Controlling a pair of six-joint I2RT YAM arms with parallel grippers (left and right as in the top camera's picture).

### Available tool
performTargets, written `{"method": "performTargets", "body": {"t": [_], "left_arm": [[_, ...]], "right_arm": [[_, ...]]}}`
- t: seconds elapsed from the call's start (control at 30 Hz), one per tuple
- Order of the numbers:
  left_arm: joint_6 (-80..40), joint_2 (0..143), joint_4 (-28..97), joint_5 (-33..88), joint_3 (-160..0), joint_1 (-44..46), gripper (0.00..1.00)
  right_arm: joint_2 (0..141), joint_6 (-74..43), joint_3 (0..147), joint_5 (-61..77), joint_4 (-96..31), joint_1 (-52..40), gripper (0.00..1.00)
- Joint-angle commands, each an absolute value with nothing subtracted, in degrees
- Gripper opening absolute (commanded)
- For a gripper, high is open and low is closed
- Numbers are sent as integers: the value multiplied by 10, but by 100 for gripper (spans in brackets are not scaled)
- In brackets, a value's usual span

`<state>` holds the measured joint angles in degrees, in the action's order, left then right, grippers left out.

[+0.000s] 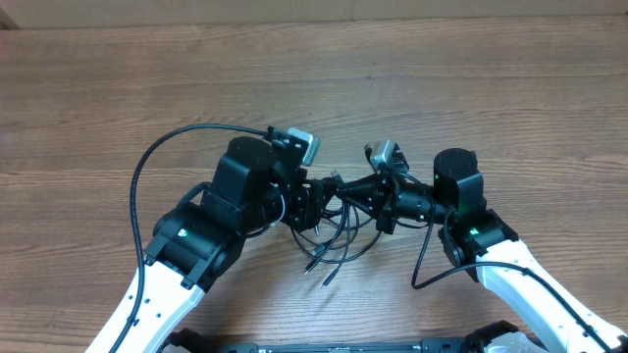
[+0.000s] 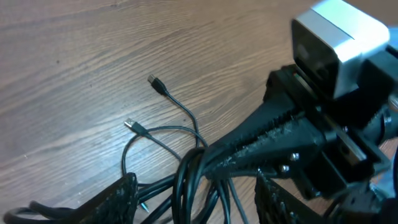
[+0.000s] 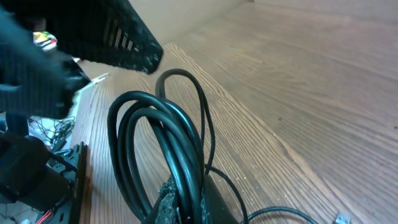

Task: Untangle cables

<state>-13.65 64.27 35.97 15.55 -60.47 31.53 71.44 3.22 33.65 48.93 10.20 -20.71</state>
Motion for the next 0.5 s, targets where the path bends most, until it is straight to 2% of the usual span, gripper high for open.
{"method": "performTargets", "body": {"t": [0.0,0.1,0.27,0.37,0.47], "left_arm": [[-79,644,361,170,-610,315,61],[-69,644,363,170,-610,315,59],[-28,644,390,164,-610,315,42],[-26,645,407,127,-610,315,38],[-28,645,412,118,-610,315,39]], "right_arm": [[715,35,342,473,100,-206,4],[715,35,342,466,102,-206,4],[715,32,342,468,110,-206,4],[715,33,342,493,121,-206,4],[715,33,342,520,141,-206,4]]}}
